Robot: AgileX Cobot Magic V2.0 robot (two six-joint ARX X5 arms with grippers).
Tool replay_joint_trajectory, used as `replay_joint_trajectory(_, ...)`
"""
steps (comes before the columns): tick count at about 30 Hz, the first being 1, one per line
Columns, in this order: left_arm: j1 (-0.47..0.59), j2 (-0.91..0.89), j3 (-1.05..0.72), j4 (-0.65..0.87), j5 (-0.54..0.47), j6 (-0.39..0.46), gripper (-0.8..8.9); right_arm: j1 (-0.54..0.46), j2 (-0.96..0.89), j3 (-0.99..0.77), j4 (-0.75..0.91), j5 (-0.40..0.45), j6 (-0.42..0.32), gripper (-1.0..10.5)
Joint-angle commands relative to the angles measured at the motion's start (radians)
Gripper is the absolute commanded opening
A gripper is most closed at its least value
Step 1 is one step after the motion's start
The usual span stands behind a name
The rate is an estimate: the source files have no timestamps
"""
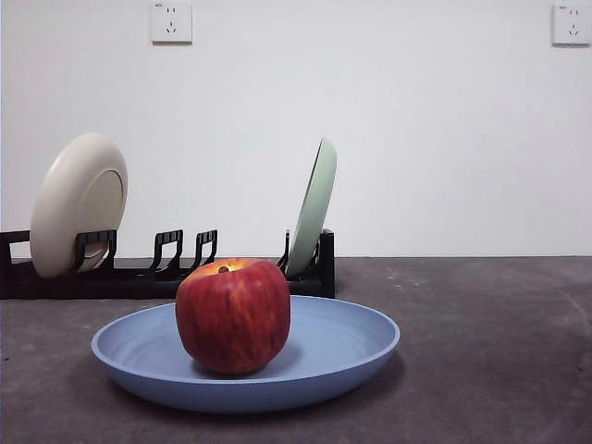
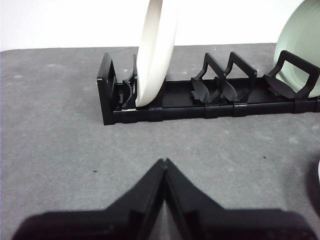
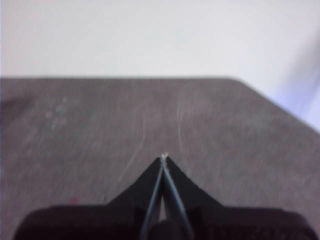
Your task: Take the blue plate from the plate rack,put the plate on the table,take the apple from the table,put the apple in the plate
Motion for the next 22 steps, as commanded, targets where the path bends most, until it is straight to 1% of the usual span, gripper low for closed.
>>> replay_joint_trajectory(1,0.003,0.0,-0.01,0.008,0.0,-0.007,-0.03,-0.001,-0.009,-0.008,-0.018,0.008,0.02,0.0)
replay_joint_trajectory(6,0.003,0.0,-0.01,0.008,0.0,-0.007,-0.03,-0.001,-0.009,-0.008,-0.102,0.004,0.019,0.0)
replay_joint_trajectory(22,0.003,0.0,-0.01,0.008,0.0,-0.007,-0.03,0.001,-0.008,-0.008,-0.098,-0.016,0.029,0.0)
